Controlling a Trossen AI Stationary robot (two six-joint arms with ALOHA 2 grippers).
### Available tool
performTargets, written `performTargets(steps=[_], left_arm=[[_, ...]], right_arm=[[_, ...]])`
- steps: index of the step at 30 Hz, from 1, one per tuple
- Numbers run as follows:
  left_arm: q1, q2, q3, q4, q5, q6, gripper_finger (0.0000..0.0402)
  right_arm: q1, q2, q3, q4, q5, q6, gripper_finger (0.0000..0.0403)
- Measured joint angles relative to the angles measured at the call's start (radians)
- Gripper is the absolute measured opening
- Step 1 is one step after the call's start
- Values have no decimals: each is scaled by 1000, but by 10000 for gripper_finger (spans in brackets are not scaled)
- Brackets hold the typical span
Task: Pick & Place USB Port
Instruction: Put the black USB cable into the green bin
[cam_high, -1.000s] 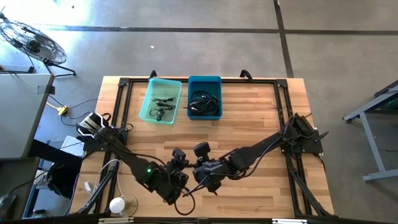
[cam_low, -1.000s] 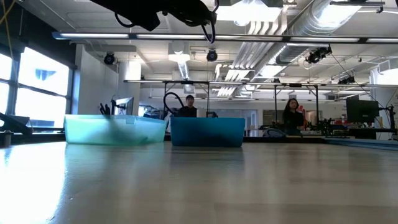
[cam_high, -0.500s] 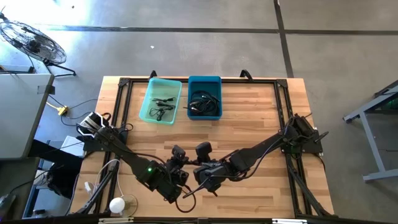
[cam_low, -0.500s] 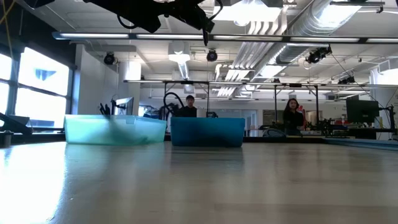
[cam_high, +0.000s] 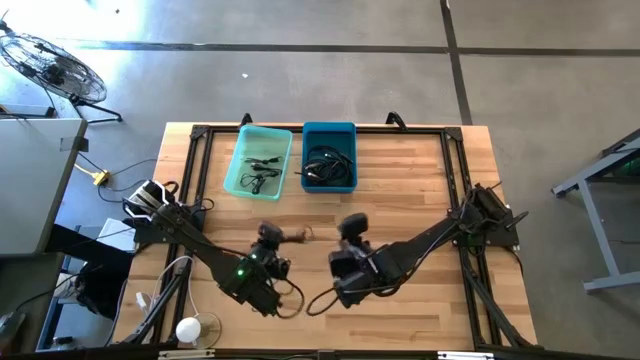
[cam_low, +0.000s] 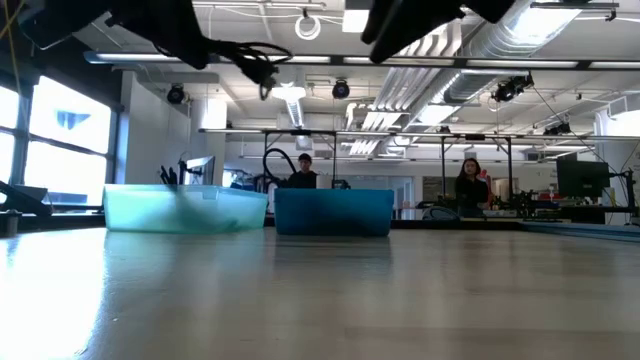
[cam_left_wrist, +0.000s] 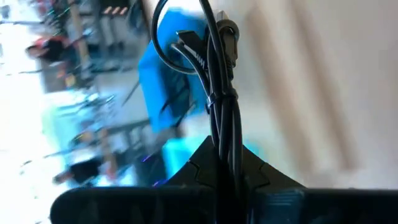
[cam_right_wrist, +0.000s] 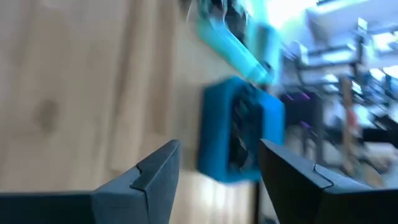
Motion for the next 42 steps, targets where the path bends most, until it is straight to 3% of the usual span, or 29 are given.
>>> performTargets(steps=[4,7,10,15,22,26,30,34,38,42], left_arm=[[24,-2,-2,-265,-37,-220,7],[95,-53,-40,-226,8,-142,7],[200,-85,-42,-253,10,-159,7],[431,-164,-59,-248,24,-74,7],[839,-254,-63,-237,243,98,7],[992,-261,-63,-132,374,247,9],[1075,-258,-63,34,523,421,14],[1130,-256,-63,136,639,486,17],[1154,-256,-63,129,659,486,32],[1150,-256,-63,109,627,486,75]], right_arm=[[8,0,0,-151,57,160,207],[8,0,0,-205,52,236,207],[8,0,0,-217,52,272,206],[7,0,0,-218,44,283,206],[7,0,0,-223,-28,307,206],[7,0,0,-224,-40,319,206],[7,0,0,-223,-40,318,206],[7,0,0,-223,-45,319,206],[7,0,0,-223,-60,336,206],[7,0,0,-223,-70,336,206]])
